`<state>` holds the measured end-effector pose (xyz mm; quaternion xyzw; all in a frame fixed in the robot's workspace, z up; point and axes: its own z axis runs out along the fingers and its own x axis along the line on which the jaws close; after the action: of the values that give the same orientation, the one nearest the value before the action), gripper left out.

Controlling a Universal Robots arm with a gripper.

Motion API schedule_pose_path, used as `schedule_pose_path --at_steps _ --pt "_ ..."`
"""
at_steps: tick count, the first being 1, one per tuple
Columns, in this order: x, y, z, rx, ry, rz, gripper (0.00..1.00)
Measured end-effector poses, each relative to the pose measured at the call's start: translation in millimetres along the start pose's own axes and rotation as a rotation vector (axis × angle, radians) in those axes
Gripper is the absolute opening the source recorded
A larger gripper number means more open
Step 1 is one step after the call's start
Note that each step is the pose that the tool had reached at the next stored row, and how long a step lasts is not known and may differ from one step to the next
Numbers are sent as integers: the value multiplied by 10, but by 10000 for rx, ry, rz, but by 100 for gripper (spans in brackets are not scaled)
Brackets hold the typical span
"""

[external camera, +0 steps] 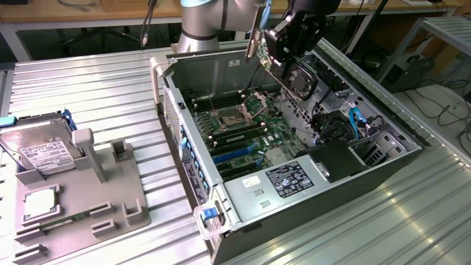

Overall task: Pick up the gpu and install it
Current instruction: 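Insert the gpu into the slot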

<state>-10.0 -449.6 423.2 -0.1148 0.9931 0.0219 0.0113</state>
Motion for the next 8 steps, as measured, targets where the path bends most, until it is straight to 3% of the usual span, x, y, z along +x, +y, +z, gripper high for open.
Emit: schedule_pose_path --at_steps 8 --pt "0 0 1 -9 15 -357 28"
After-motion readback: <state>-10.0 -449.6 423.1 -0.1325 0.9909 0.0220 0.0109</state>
